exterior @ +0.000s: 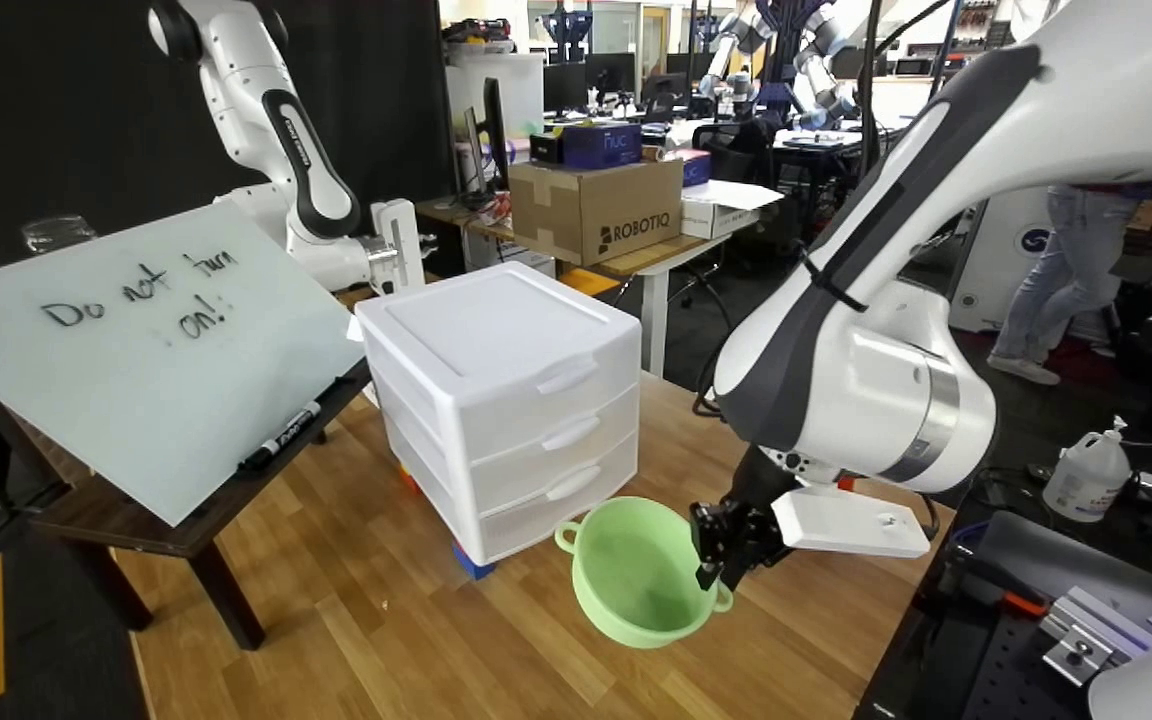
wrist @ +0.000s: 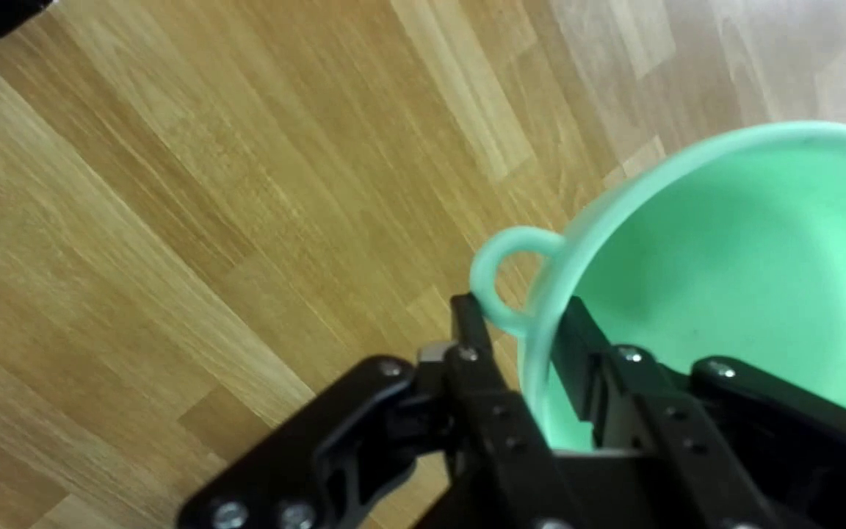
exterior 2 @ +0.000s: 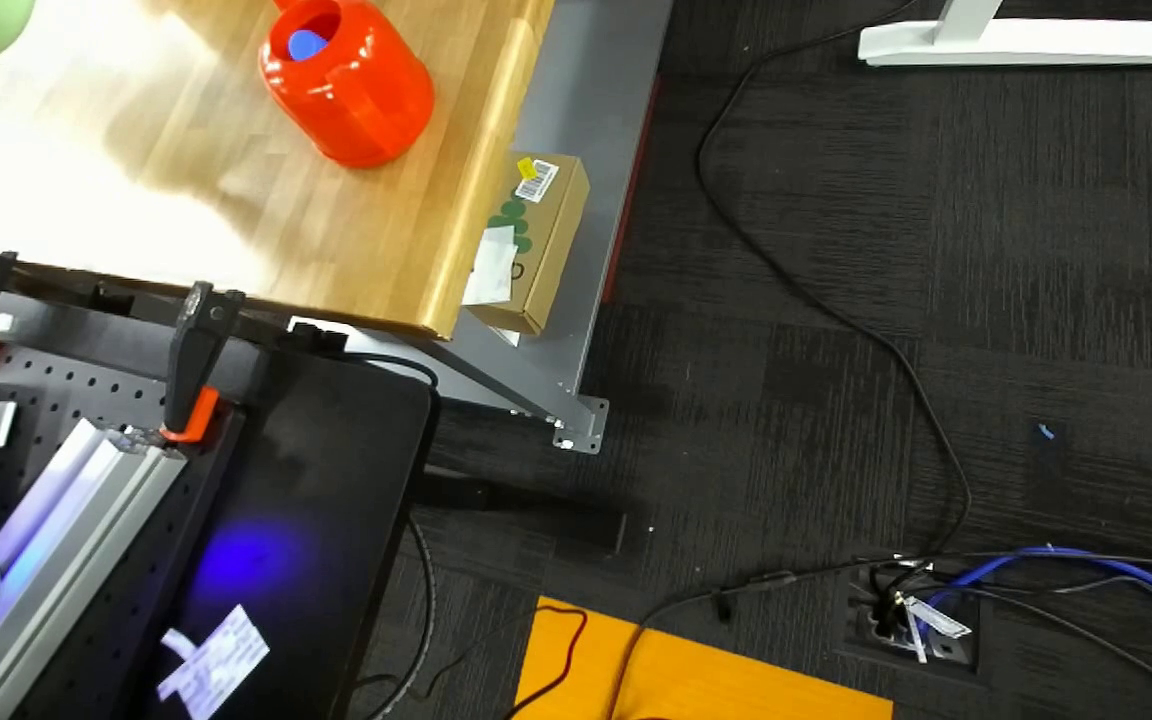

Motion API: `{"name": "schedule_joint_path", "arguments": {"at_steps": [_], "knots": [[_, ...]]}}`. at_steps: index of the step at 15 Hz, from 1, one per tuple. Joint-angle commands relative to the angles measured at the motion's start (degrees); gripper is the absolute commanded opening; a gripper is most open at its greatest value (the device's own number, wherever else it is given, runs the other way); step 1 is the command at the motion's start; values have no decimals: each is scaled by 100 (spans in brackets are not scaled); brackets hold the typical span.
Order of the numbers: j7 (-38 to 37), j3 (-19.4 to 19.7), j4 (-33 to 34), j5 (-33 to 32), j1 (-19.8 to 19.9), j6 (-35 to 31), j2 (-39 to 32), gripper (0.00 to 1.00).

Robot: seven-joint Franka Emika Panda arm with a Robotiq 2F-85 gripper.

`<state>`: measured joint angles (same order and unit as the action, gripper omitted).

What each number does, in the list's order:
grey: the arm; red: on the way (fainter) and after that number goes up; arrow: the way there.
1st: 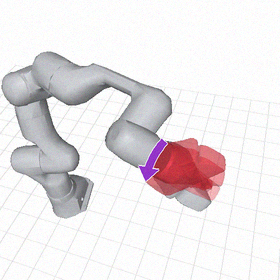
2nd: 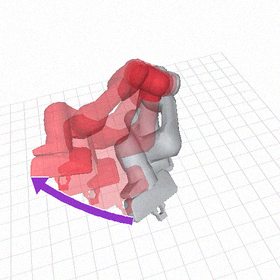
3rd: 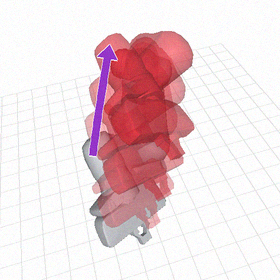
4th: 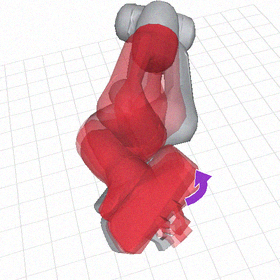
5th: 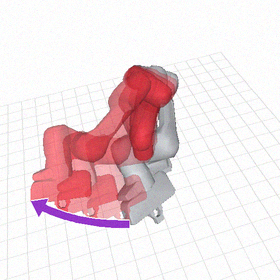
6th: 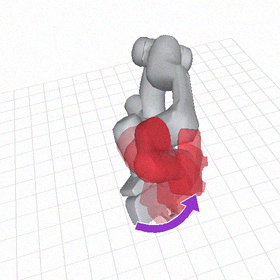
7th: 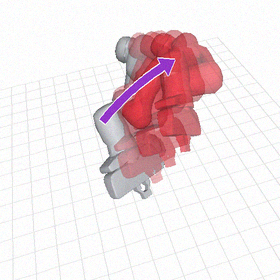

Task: Close the upper drawer and move the green bowl

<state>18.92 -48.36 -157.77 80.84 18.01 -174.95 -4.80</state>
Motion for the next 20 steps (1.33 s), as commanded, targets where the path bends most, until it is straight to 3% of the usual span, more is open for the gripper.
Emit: {"name": "schedule_joint_path", "arguments": {"at_steps": [1,5,6,7,14,15,20], "knots": [[1144,-138,-207,1613,96,600,645,7],[2567,-13,-214,2700,71,724,441,7],[2064,-63,-216,2401,11,529,436,7],[2153,-57,-215,2443,11,536,414,28],[2130,-57,-207,2431,8,534,413,28],[2130,-57,-206,2431,8,534,413,7],[2158,178,-207,2951,156,615,390,7]]}}
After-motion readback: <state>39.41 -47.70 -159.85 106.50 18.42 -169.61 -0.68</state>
